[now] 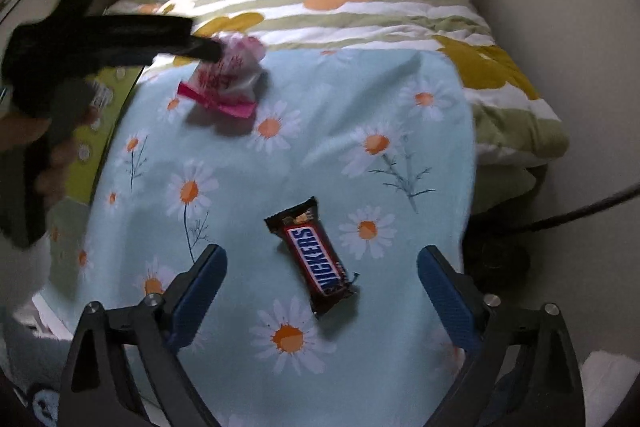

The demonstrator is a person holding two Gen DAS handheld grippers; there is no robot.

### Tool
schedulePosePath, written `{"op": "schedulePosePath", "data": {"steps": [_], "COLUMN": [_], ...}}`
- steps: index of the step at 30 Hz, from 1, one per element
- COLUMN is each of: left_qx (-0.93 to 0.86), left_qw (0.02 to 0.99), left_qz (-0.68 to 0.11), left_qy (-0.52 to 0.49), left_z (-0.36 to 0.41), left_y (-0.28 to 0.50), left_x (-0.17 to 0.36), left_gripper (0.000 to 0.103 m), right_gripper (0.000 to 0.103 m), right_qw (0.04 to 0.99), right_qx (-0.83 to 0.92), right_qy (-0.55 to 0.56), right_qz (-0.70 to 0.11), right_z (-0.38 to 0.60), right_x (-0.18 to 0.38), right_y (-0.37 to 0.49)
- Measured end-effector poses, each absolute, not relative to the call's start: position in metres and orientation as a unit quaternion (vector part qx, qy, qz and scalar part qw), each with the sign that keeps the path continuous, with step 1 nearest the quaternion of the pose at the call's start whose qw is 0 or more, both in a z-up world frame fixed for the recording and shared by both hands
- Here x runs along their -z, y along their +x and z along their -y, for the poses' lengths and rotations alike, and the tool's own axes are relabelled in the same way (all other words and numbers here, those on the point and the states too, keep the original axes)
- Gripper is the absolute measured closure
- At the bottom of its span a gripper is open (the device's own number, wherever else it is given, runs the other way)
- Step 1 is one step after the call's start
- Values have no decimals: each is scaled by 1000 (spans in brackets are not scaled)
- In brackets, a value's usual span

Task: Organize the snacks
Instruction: 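Move both tools back toward the pink packet and Snickers bar, then grasp the pink rice-cracker packet with the left tool while the right tool grasps the Snickers bar, then carry the pink packet and Snickers bar into the yellow box and open both tools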

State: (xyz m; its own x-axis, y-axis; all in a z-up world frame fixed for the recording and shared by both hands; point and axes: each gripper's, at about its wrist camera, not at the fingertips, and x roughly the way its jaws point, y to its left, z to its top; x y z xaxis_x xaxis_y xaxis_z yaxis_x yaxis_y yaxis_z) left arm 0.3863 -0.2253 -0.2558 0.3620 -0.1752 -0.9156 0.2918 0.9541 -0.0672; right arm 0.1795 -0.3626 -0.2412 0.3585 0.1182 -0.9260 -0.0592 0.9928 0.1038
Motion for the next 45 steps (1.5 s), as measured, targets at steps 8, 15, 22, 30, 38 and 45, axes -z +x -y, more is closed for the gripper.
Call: {"op": "schedulePosePath", "data": {"steps": [8,15,22,30,38,45], "left_qx": [146,150,153,155,143,137], "left_qw": [797,790,801,804,803,817], "left_qz": [-584,-591,-573,-566,-572,-555], "left_qy": [44,57,83,93,86,70], "left_z": [236,245,249,244,232,219], "left_y": [416,426,427,421,411,396], "left_x": [303,317,313,309,305,274], "left_gripper": [1,7,32,46,48,48], "right_gripper": [16,32,39,69,76,76], "right_qw": [785,768,763,764,770,796], "right_qx": [-78,-94,-108,-117,-126,-113], "right_qy": [-17,-38,-64,-90,-94,-73], "right_qz": [-615,-632,-635,-628,-618,-590], "right_z": [351,347,346,342,332,337], "right_x": [277,289,294,291,287,259], "right_y": [194,199,199,197,195,192]}}
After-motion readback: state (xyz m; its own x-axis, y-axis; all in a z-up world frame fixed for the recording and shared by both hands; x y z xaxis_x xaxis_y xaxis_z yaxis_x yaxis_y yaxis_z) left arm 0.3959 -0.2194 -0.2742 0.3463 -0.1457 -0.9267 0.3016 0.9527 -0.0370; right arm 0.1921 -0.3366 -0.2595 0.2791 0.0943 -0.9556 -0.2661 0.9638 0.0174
